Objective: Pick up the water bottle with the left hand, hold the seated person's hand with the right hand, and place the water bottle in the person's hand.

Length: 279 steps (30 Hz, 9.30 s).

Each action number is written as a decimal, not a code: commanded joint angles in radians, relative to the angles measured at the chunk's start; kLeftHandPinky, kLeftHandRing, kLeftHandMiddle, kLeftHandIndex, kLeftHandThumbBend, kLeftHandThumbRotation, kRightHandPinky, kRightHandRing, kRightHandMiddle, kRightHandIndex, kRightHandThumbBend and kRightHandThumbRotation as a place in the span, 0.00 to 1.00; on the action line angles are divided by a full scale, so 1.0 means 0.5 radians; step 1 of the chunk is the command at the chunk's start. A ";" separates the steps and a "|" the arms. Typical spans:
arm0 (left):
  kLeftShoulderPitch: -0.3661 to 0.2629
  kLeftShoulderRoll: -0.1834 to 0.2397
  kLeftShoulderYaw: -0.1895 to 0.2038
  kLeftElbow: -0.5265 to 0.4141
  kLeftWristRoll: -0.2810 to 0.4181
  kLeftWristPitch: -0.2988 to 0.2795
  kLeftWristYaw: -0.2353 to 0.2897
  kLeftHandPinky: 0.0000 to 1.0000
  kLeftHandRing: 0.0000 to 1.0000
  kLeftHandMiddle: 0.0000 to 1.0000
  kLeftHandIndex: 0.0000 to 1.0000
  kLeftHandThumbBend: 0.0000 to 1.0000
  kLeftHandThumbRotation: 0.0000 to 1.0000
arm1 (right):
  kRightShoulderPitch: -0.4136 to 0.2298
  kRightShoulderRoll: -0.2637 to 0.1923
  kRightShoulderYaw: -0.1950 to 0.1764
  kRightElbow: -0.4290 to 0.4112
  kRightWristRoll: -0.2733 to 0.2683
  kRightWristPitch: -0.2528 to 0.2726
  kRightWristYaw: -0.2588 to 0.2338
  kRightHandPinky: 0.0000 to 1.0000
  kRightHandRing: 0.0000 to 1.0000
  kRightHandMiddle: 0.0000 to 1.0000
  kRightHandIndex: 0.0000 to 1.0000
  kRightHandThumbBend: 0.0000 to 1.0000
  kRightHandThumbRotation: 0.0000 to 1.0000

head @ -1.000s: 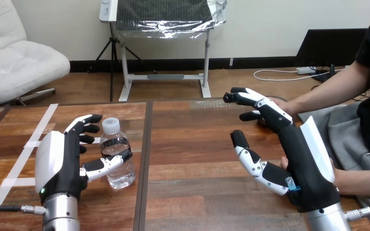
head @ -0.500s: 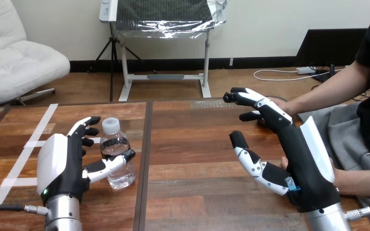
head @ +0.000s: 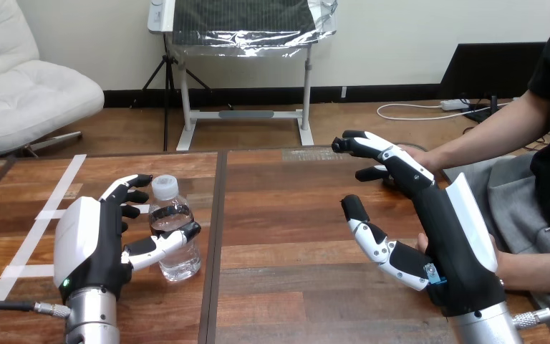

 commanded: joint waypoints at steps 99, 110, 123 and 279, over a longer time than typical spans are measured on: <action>-0.819 0.103 -0.274 1.177 -0.088 -0.141 0.033 0.36 0.39 0.43 0.48 0.69 0.00 | -0.108 -0.043 -0.027 -0.089 0.087 0.054 0.100 0.68 0.80 0.84 0.73 0.29 0.17; -0.804 0.101 -0.268 1.178 -0.096 -0.191 0.103 0.38 0.41 0.45 0.49 0.66 0.00 | -0.102 -0.038 -0.027 -0.104 0.091 0.082 0.114 0.68 0.80 0.85 0.73 0.30 0.14; -0.780 0.102 -0.246 1.186 -0.152 -0.282 0.137 0.40 0.42 0.46 0.50 0.64 0.00 | -0.113 -0.039 -0.022 -0.094 0.095 0.072 0.118 0.67 0.79 0.84 0.72 0.30 0.12; -0.029 -0.213 -0.160 -0.336 -0.494 -0.659 -0.243 0.40 0.40 0.44 0.49 0.59 0.00 | -0.937 -1.218 0.261 0.507 -0.980 1.405 1.185 0.89 0.93 0.94 0.90 0.77 0.07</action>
